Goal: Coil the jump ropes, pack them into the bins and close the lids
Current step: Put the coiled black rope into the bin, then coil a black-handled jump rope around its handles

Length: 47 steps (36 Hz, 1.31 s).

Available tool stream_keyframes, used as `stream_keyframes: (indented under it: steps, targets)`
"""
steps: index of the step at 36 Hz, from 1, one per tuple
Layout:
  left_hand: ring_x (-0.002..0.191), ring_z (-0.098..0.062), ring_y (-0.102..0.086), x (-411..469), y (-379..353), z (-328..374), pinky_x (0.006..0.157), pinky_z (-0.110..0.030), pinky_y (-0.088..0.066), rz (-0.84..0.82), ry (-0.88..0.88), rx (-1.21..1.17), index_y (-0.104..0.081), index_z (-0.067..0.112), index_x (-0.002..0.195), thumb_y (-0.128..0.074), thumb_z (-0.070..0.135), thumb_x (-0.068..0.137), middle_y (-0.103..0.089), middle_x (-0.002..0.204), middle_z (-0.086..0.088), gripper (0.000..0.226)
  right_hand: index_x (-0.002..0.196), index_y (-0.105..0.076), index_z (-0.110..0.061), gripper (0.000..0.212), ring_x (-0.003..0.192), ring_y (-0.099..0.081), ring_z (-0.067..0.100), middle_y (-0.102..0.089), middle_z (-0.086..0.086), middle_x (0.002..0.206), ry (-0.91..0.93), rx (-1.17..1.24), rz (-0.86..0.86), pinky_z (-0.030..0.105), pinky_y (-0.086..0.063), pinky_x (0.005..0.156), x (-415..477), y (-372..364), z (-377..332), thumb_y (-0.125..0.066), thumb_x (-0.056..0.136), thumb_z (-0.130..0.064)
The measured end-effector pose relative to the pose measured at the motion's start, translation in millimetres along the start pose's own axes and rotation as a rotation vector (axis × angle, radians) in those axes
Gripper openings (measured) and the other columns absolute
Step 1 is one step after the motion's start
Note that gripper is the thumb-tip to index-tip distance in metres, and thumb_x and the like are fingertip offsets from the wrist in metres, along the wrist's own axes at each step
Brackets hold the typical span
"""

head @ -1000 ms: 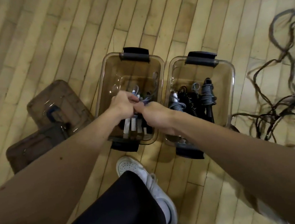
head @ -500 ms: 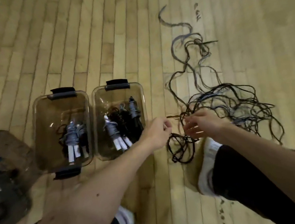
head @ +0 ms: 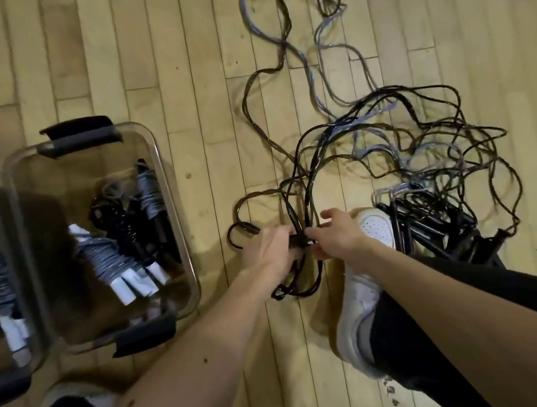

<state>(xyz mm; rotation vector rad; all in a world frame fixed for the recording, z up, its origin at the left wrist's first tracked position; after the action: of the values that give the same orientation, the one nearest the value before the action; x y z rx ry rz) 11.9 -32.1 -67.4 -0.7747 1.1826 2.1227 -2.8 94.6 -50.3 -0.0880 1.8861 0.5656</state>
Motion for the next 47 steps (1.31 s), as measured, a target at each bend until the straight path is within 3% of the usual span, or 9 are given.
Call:
stream_keyframes:
  steps: [7,13,17,21,25,29,32,38,47]
  targets:
    - [0.106,-0.023,-0.060,-10,-3,0,0.086,-0.037,-0.053,0.031,-0.145,0.275,-0.062,0.017,0.125,-0.055,0.025,0.101,-0.056,0.119,-0.003,0.026,0.081,-0.054,-0.016,0.027,0.065,-0.057,0.017,-0.064,0.007,0.077,-0.026,0.088,0.017,0.027,-0.048,0.057,2,6,-1,-0.069,0.096,-0.033]
    - [0.114,-0.018,-0.048,-47,38,12,0.088,-0.033,-0.046,0.140,-0.304,0.296,-0.067,0.017,0.120,-0.045,0.036,0.104,-0.059,0.117,0.002,0.032,0.092,-0.062,-0.006,0.016,0.065,-0.053,0.018,-0.063,0.009,0.081,-0.038,0.092,-0.010,0.029,-0.042,0.054,-30,18,-19,-0.064,0.098,-0.021]
    - [0.114,-0.016,-0.046,-81,78,24,0.100,-0.036,-0.038,0.233,-0.373,0.325,-0.065,0.023,0.122,-0.045,0.040,0.104,-0.064,0.120,0.005,0.032,0.104,-0.061,-0.002,0.038,0.062,-0.053,0.017,-0.062,0.008,0.082,0.062,-0.035,0.015,0.026,-0.041,0.050,-78,39,-41,-0.064,0.097,-0.039]
    - [0.089,-0.017,-0.056,-136,136,58,0.076,-0.032,-0.045,0.189,-0.404,0.098,-0.063,0.021,0.106,-0.042,0.038,0.105,-0.064,0.095,0.003,0.027,0.131,-0.058,-0.013,0.045,0.112,-0.060,0.029,-0.064,0.013,0.124,0.395,-0.290,0.117,0.041,-0.051,0.095,-144,76,-72,-0.058,0.098,-0.044]
    - [0.071,-0.013,-0.056,-199,197,96,0.063,-0.031,-0.045,0.340,-0.506,0.028,-0.062,0.025,0.102,-0.042,0.040,0.105,-0.062,0.082,0.003,0.025,0.096,-0.073,-0.008,0.052,0.106,-0.062,0.021,-0.073,0.005,0.106,0.603,-0.195,-0.024,0.038,-0.040,0.094,-240,113,-96,-0.031,0.108,-0.037]
    - [0.070,-0.009,-0.057,-271,250,137,0.063,-0.033,-0.042,0.521,-0.591,0.015,-0.066,0.022,0.102,-0.047,0.042,0.103,-0.062,0.077,0.009,0.027,0.078,-0.070,-0.004,0.091,0.118,-0.060,0.018,-0.077,-0.003,0.103,0.799,-0.165,-0.017,0.048,-0.028,0.113,-332,141,-104,-0.021,0.091,-0.079]
    - [0.077,-0.015,-0.061,-336,279,167,0.070,-0.041,-0.050,0.652,-0.662,0.017,-0.065,0.023,0.102,-0.046,0.045,0.102,-0.066,0.082,0.005,0.029,0.062,-0.057,-0.018,0.085,0.110,-0.066,0.021,-0.078,0.002,0.093,0.990,-0.120,-0.068,0.059,-0.026,0.118,-403,160,-102,-0.018,0.081,-0.091]
    - [0.070,-0.016,-0.056,-462,312,216,0.068,-0.044,-0.046,0.893,-0.809,0.030,-0.061,0.028,0.085,-0.053,0.043,0.101,-0.060,0.074,0.005,0.023,0.069,-0.060,-0.014,0.049,0.078,-0.070,0.028,-0.065,0.000,0.060,1.268,-0.101,0.061,0.053,-0.052,0.098,-529,191,-88,-0.065,0.087,-0.059]
    - [0.071,-0.001,-0.051,-586,306,254,0.068,-0.029,-0.044,1.179,-0.933,0.070,-0.062,0.028,0.095,-0.055,0.041,0.100,-0.057,0.077,0.011,0.016,0.065,-0.040,-0.019,0.049,0.054,-0.051,0.015,-0.039,-0.007,0.049,1.440,0.042,0.075,0.031,-0.051,0.067,-662,202,-52,-0.041,0.106,-0.045]
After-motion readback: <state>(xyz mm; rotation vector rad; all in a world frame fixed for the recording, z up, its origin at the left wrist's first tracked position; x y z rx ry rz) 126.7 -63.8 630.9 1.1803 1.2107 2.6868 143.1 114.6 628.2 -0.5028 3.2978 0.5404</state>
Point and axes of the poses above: each hand's wrist, its own x-axis towards the middle knuckle, its own y-axis out of the back of the hand, z = x × y, the point moved 1 cm from there along x, towards the middle knuckle
